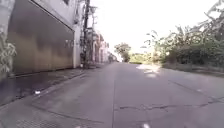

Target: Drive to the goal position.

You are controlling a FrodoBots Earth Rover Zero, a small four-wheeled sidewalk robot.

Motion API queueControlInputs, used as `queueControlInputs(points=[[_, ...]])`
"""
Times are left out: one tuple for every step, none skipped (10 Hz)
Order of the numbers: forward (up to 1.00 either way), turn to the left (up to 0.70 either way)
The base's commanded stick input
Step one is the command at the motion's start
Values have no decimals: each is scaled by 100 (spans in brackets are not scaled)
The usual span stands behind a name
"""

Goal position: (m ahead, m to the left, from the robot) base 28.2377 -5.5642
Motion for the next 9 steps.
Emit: queueControlInputs(points=[[100,0],[100,0],[100,0],[100,0],[100,0],[100,0],[100,0],[100,0],[100,0]])
